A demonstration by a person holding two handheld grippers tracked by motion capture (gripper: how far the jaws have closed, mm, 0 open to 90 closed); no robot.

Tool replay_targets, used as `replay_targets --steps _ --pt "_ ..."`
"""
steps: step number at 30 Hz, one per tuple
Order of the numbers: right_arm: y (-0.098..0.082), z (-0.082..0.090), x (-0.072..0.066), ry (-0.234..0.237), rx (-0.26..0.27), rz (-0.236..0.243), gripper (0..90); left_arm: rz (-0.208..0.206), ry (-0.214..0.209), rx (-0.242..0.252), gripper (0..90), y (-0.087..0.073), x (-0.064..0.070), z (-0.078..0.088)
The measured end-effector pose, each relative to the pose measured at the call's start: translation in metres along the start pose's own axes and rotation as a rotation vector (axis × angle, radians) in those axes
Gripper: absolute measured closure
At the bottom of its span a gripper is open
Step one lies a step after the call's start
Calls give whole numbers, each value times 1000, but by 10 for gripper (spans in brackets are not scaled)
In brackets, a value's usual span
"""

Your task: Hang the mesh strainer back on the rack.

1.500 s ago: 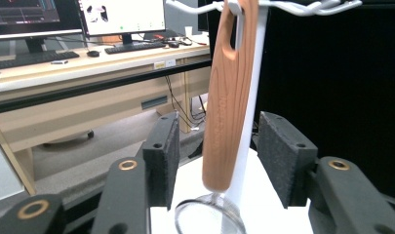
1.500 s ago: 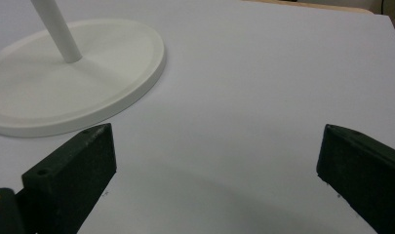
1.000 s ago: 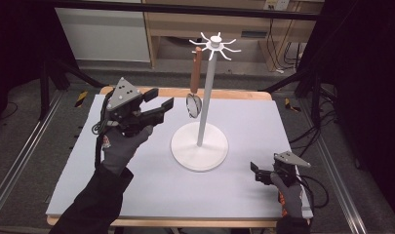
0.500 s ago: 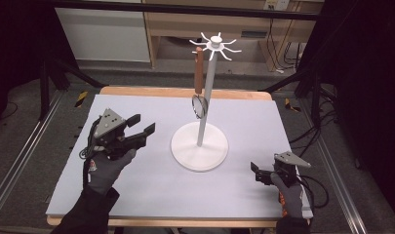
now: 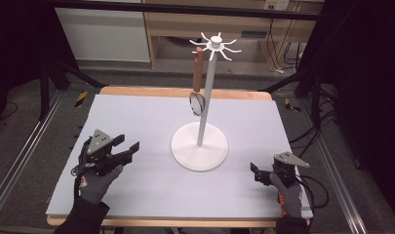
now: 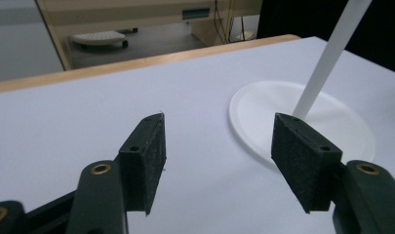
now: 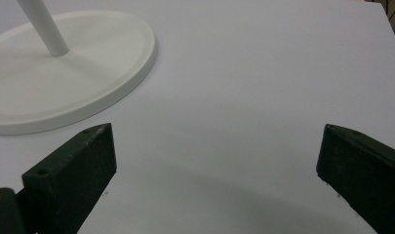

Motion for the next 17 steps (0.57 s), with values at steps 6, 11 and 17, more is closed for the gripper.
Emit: replay_targets --steps 6,11,17 --pt "-3 -2 -1 -8 -25 3 16 43 40 -26 354 -18 -17 2" --pt "-5 -3 1 -20 -38 -12 16 62 111 -78 344 -45 -36 10" --pt "-13 -3 13 -40 -65 -63 17 75 163 -105 335 -58 -49 15"
Point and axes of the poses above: each handheld gripper's, and its own axes: z roughly backward along the jaws, y roughly out of its top, x roughly to its right, the point moved 3 cm from there along -z, roughly forward along the jaws, and after that the axes turned 12 degrees about -y, right-handed, at the moved point
